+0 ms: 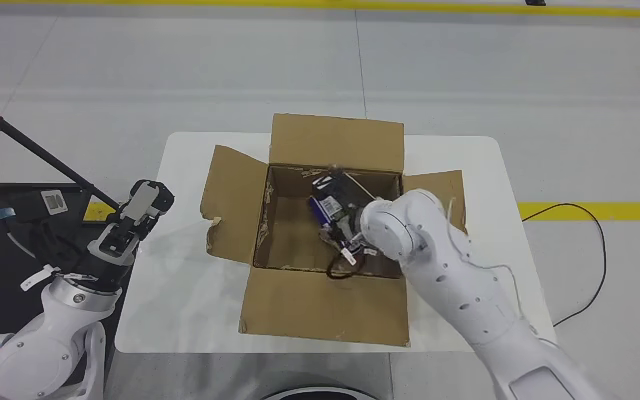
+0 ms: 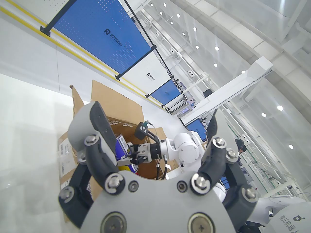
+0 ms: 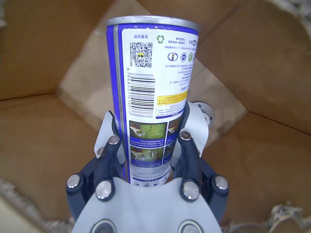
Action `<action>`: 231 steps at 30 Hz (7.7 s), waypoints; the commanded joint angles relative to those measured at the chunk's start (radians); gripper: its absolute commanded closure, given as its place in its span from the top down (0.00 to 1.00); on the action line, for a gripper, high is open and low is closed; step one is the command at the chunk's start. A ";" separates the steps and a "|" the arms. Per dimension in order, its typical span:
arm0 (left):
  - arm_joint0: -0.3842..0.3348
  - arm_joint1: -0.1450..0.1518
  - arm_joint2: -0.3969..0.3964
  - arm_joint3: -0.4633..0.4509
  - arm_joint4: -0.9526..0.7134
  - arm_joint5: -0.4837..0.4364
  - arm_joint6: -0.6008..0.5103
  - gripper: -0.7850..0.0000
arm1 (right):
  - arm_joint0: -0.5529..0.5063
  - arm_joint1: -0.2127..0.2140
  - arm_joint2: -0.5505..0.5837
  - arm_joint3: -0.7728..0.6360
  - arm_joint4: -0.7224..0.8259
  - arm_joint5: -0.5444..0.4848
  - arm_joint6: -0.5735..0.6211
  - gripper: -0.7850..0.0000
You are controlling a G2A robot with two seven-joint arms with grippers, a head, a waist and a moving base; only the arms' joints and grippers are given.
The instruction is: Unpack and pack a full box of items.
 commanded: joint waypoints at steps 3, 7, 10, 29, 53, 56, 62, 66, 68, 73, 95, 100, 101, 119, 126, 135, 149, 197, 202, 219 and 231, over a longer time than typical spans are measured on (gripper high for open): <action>0.000 0.000 0.000 0.000 0.000 0.000 0.000 1.00 | -0.030 0.013 0.069 -0.128 0.042 -0.017 -0.002 0.00; 0.000 0.000 0.000 0.000 0.000 0.000 0.000 1.00 | -0.065 0.028 0.153 -0.243 0.063 -0.021 -0.020 0.00; 0.000 0.000 0.000 0.000 0.000 0.000 0.000 1.00 | -0.097 0.038 0.222 -0.317 0.092 -0.020 -0.048 0.00; 0.000 0.000 0.000 0.000 0.000 0.000 0.000 1.00 | -0.141 0.050 0.296 -0.379 0.048 0.001 -0.115 0.00; 0.000 0.000 0.000 0.000 0.000 0.000 0.000 1.00 | -0.182 0.152 0.902 0.042 -0.087 -0.043 0.117 0.00; 0.000 0.000 0.000 0.000 0.000 0.000 0.000 1.00 | -0.184 0.159 0.893 0.137 -0.065 -0.100 0.142 0.00; 0.000 0.000 0.000 0.000 0.000 0.000 0.000 1.00 | -0.184 0.169 0.859 0.250 -0.058 -0.156 0.164 0.00; 0.000 0.000 0.000 0.000 0.000 0.000 0.000 1.00 | -0.182 0.175 0.841 0.302 -0.052 -0.165 0.152 0.00; 0.000 0.000 0.000 0.000 0.000 0.000 0.000 1.00 | -0.181 0.176 0.833 0.317 -0.047 -0.167 0.144 0.00; 0.000 0.000 0.000 0.000 0.000 0.000 0.000 1.00 | -0.171 0.181 0.802 0.356 -0.045 -0.170 0.137 0.00; 0.000 0.000 0.000 0.000 0.000 0.000 0.000 1.00 | -0.136 0.200 0.719 0.390 -0.027 -0.119 0.139 0.73; 0.000 0.000 0.000 0.000 0.000 0.000 0.000 1.00 | -0.139 0.206 0.714 0.369 -0.018 -0.109 0.139 0.78; 0.000 0.000 0.000 0.000 0.000 0.000 0.000 1.00 | -0.140 0.208 0.717 0.360 -0.016 -0.105 0.137 0.79; 0.000 0.000 0.000 0.000 0.000 0.000 0.000 1.00 | -0.157 0.241 0.757 0.086 -0.057 -0.027 0.104 0.94; 0.000 0.000 0.000 0.000 0.000 0.000 0.000 1.00 | -0.177 0.239 0.783 -0.143 -0.016 0.073 -0.076 1.00; 0.000 0.000 0.000 0.000 0.000 0.000 0.000 1.00 | -0.143 0.214 0.544 -0.347 0.176 0.031 -0.121 0.89; 0.000 0.000 0.000 0.000 0.000 0.000 0.000 1.00 | 0.021 0.161 0.113 -0.150 0.129 -0.024 0.006 0.49; 0.000 0.000 0.000 0.000 0.000 0.000 0.000 1.00 | 0.212 -0.008 -0.208 0.447 0.050 -0.067 -0.021 0.15; 0.000 0.000 0.000 0.000 0.000 0.000 0.000 1.00 | 0.205 -0.011 -0.200 0.450 0.063 -0.083 -0.010 0.13; 0.000 0.000 0.000 0.000 0.000 0.000 0.000 1.00 | 0.153 -0.015 -0.183 0.378 0.064 -0.114 -0.012 0.28; 0.000 0.000 0.000 0.000 0.000 0.000 0.000 1.00 | 0.133 -0.023 -0.176 0.366 0.041 -0.108 -0.057 0.45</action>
